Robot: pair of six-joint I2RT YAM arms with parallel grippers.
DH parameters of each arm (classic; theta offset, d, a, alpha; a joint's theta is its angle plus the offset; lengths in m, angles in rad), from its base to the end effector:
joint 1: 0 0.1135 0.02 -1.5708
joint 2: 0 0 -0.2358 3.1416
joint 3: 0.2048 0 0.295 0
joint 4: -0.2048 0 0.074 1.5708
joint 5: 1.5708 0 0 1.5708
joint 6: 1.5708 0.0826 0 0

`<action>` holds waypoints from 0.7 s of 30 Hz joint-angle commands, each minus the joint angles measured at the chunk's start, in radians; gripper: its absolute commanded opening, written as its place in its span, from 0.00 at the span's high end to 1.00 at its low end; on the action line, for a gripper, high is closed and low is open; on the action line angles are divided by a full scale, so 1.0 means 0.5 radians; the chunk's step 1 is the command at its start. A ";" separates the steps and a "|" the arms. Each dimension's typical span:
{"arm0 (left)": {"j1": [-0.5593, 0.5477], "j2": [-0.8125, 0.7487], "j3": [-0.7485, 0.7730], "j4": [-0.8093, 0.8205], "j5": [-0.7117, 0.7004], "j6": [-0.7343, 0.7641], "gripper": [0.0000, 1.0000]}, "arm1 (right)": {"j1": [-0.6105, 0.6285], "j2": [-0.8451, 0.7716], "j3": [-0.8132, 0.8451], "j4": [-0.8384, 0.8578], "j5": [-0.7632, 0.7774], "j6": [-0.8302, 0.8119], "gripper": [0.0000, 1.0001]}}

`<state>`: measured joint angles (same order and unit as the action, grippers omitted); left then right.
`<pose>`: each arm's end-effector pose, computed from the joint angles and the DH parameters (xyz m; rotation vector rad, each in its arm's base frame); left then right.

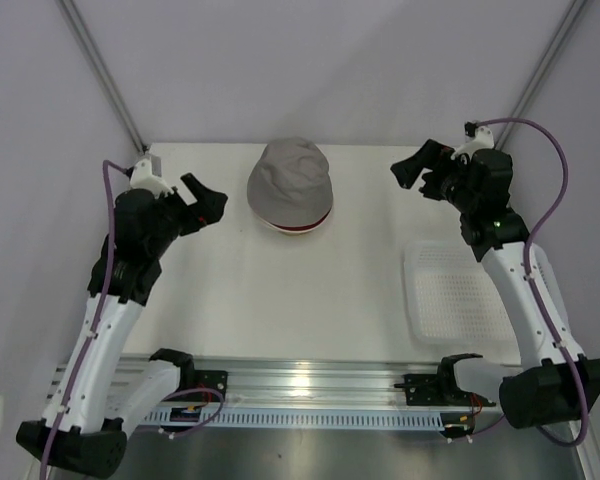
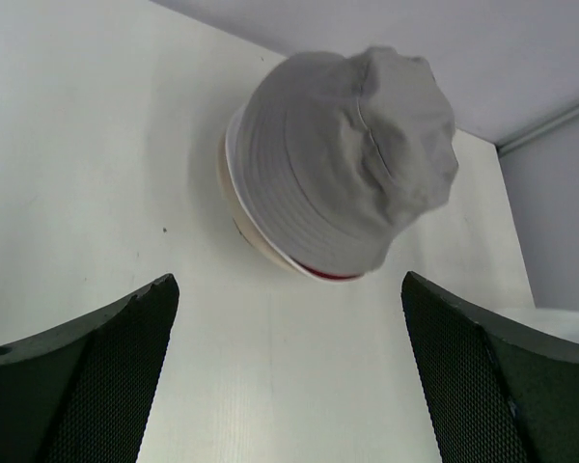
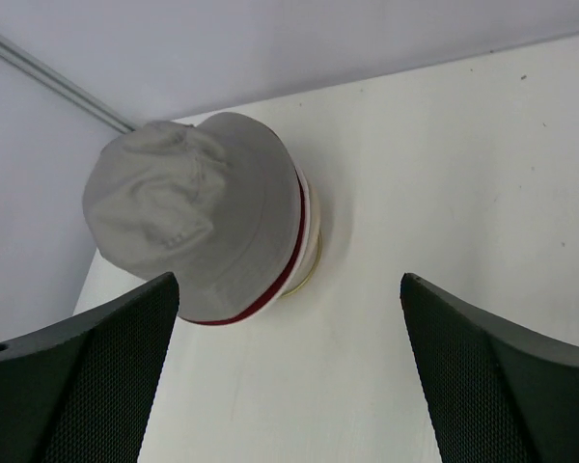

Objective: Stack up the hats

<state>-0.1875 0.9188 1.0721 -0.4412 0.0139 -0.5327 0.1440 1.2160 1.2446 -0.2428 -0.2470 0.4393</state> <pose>0.2978 -0.0577 0.3599 -0.3149 1.8637 -0.5097 0.3689 0.0739 0.3701 0.0874 1.8216 0.6362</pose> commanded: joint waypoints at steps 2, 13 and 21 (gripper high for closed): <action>-0.018 -0.282 -0.107 -0.157 0.196 -0.042 0.00 | 0.013 -0.311 -0.191 -0.051 0.067 -0.035 0.00; -0.018 -0.564 -0.254 -0.443 0.187 0.255 0.00 | 0.022 -0.643 -0.535 -0.177 0.132 0.033 0.01; -0.018 -0.577 -0.288 -0.409 0.206 0.283 0.01 | 0.025 -0.671 -0.516 -0.137 0.181 0.039 0.01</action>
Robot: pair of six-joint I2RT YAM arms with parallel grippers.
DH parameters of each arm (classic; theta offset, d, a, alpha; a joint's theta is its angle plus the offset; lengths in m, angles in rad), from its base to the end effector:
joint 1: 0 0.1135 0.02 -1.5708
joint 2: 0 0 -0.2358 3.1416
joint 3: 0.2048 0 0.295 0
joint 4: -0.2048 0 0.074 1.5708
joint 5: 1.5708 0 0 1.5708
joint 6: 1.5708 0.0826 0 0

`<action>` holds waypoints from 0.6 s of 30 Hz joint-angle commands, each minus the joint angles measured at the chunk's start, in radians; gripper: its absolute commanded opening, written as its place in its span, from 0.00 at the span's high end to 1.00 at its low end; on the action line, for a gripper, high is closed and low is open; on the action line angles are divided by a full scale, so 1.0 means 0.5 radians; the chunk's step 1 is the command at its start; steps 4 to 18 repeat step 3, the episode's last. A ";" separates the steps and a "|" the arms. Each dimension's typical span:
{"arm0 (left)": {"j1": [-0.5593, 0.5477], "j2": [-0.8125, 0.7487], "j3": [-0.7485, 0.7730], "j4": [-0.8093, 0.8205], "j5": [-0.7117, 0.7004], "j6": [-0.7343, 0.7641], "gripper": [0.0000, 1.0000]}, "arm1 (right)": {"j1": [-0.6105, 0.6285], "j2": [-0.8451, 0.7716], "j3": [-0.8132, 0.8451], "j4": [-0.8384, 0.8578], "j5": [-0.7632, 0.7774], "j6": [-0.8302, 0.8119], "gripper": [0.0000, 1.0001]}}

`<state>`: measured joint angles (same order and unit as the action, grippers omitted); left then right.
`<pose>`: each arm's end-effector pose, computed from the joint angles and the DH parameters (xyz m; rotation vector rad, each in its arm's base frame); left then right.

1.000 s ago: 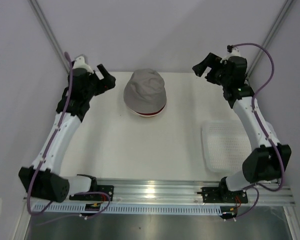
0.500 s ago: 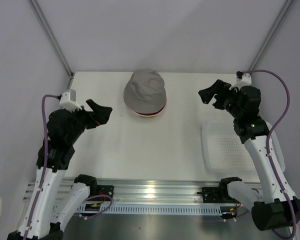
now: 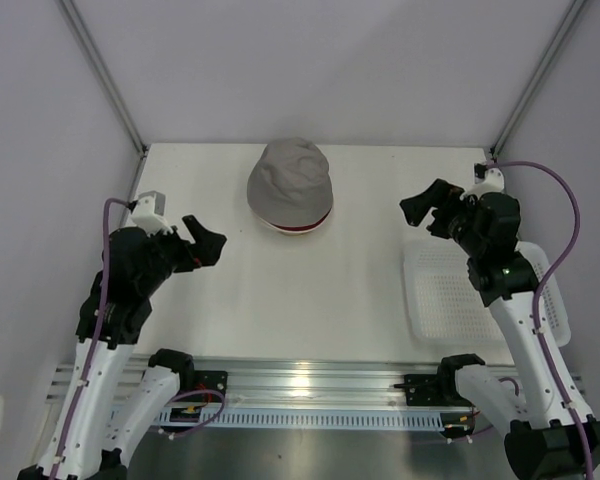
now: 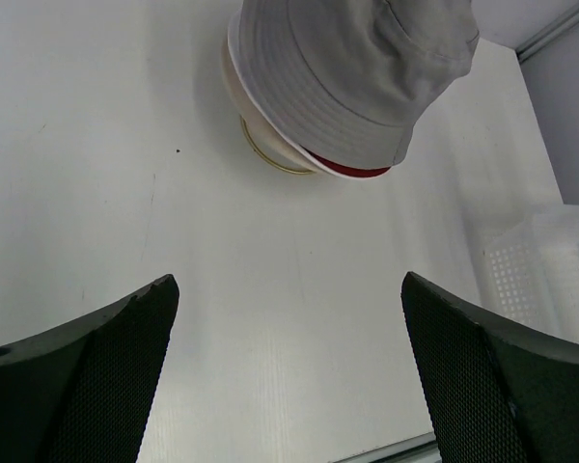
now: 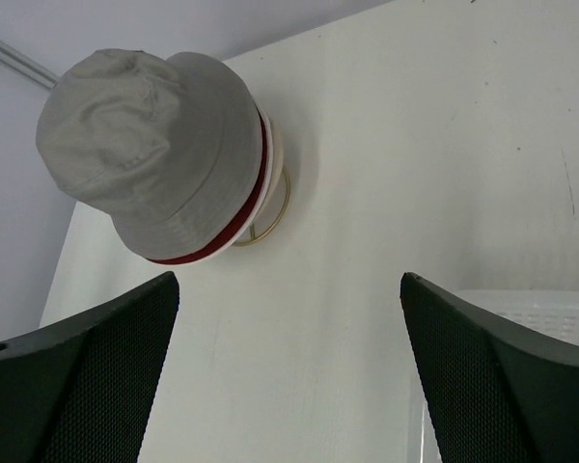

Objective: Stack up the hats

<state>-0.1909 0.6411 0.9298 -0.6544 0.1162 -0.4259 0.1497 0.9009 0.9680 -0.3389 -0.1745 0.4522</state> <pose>0.2304 -0.0543 0.3385 -0.1525 1.9638 -0.5200 0.3018 0.0600 0.3359 0.1593 1.8714 0.5784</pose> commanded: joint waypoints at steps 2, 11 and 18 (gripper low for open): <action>-0.011 -0.055 -0.037 0.023 -0.017 0.079 0.01 | 0.013 -0.035 0.043 0.067 0.051 0.001 0.00; -0.011 -0.067 -0.046 0.042 -0.011 0.082 0.00 | 0.010 -0.035 0.046 0.061 0.070 -0.006 0.00; -0.011 -0.067 -0.046 0.042 -0.011 0.082 0.00 | 0.010 -0.035 0.046 0.061 0.070 -0.006 0.00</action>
